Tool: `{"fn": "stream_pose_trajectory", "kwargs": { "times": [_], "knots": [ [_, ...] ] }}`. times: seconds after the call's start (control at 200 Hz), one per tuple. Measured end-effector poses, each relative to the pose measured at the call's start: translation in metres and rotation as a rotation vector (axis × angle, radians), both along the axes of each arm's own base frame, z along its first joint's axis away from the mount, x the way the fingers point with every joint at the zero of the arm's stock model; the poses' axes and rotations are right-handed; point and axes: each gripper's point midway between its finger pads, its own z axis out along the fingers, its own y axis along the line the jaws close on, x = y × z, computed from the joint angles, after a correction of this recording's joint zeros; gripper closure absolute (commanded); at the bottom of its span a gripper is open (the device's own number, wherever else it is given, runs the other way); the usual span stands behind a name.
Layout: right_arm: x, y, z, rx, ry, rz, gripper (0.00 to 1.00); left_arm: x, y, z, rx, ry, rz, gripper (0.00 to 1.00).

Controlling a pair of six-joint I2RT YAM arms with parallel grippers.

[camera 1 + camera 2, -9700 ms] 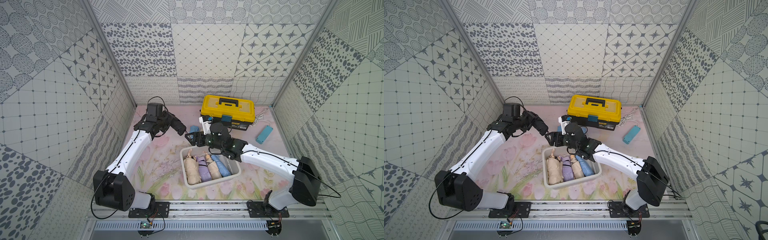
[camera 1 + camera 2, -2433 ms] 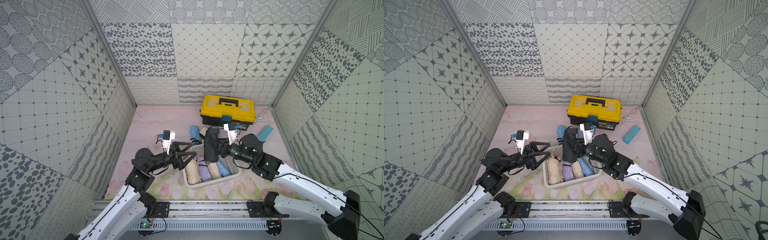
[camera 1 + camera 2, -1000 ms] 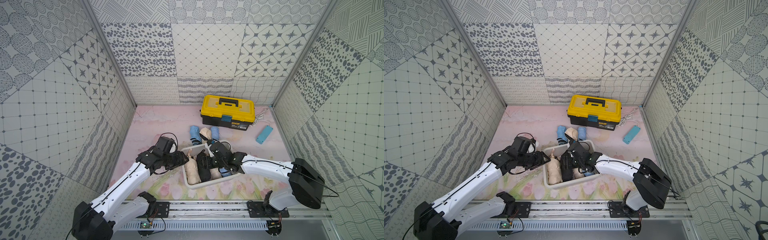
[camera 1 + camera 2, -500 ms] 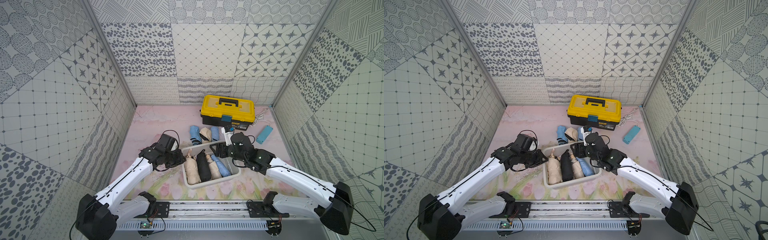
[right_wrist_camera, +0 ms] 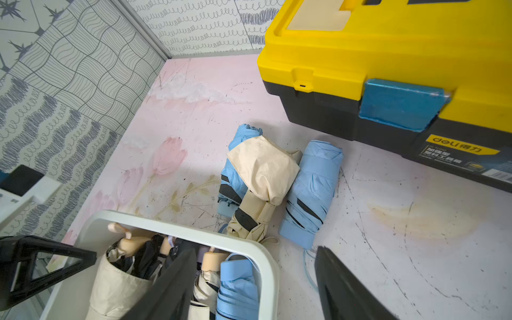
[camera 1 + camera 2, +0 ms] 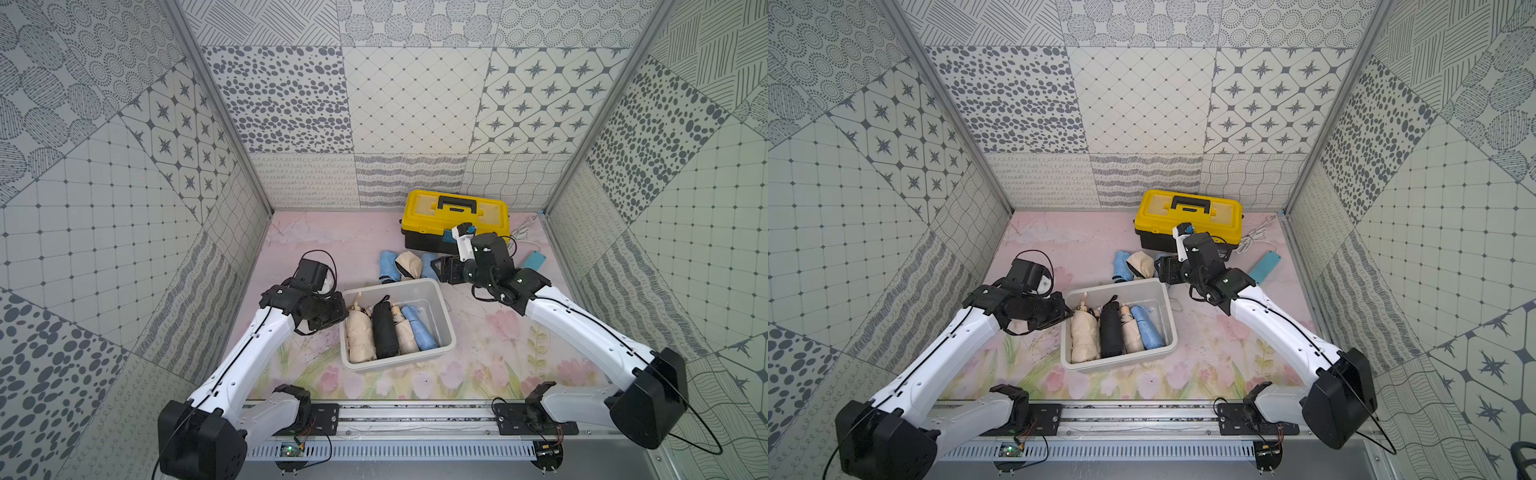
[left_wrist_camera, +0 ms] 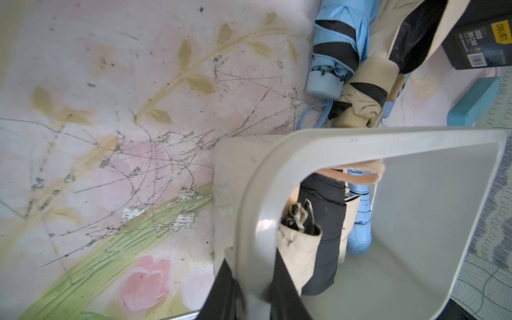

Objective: Put the umbrella into the storage box
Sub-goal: Adjust the storage box at the center of the board.

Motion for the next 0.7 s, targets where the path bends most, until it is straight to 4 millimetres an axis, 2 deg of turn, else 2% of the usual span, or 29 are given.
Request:
{"fn": "stream_pose_trajectory", "kwargs": {
  "times": [0.135,0.295,0.32,0.395,0.585,0.7],
  "knots": [
    [0.013,0.001,-0.027,-0.039,0.059,-0.04,0.26,0.001,0.016,0.004,0.063,-0.004,-0.007,1.0],
    [0.026,-0.008,-0.067,-0.091,0.147,-0.159,0.25,0.0,0.03,0.005,0.119,-0.002,-0.019,1.0],
    [0.028,-0.009,-0.075,-0.1,0.161,-0.177,0.24,0.0,0.032,0.005,0.127,-0.003,-0.021,0.97],
    [0.032,-0.012,-0.094,-0.122,0.198,-0.218,0.24,0.0,0.036,0.004,0.147,-0.004,-0.028,0.84],
    [0.043,-0.014,-0.13,-0.17,0.253,-0.275,0.22,0.004,0.041,0.006,0.177,-0.031,-0.054,0.34],
    [0.05,-0.012,-0.139,-0.169,0.26,-0.284,0.22,0.009,0.039,0.013,0.169,-0.081,-0.062,0.18]
  ]
}}
